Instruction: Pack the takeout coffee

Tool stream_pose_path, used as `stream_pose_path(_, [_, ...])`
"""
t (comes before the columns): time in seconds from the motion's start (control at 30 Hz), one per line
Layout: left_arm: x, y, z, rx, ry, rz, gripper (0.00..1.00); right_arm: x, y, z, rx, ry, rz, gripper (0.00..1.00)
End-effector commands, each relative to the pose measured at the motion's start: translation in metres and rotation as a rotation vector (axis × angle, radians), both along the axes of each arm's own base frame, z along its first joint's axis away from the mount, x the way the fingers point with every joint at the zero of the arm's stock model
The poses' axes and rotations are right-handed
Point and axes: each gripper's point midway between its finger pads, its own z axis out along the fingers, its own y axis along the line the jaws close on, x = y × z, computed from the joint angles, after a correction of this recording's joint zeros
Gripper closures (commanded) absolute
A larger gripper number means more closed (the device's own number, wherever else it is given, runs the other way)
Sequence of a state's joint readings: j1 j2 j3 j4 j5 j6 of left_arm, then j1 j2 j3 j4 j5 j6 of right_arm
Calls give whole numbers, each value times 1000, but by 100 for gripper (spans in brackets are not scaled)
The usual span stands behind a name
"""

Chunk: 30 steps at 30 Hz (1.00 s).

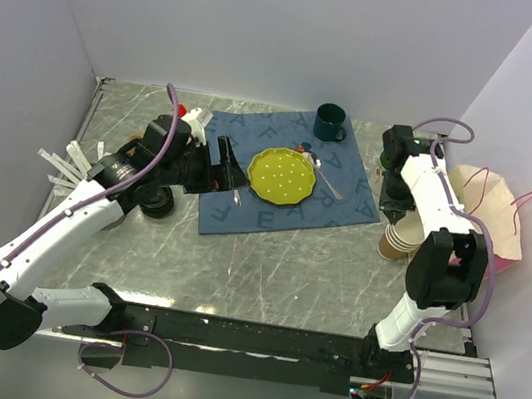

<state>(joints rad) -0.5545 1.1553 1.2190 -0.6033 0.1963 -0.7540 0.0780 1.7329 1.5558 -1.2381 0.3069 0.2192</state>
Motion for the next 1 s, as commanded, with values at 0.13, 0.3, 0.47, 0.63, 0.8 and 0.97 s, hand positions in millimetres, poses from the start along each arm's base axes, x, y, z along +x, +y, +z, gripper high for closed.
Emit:
stream_pose_path(0.13, [0,0,22,-42,-59,1,3,4,9,10,-28,-14,29,95])
stream_pose_path(0.3, [1,3,22,-28,-63,11,3,5,13,4,1,-16,47,97])
stream_pose_path(0.47, [1,4,26,-27,-77,10,3,6,4,2,-48,3,34,91])
stream_pose_path(0.63, [1,4,24,-24,-74,13,3,6,4,2,-53,6,39,94])
stream_pose_path(0.8, [1,5,26,-22,-79,16,3,4,-7,8,-118,10,7,87])
stream_pose_path(0.97, [1,3,26,-30,-79,9,3,6,-3,8,-94,-2,19,86])
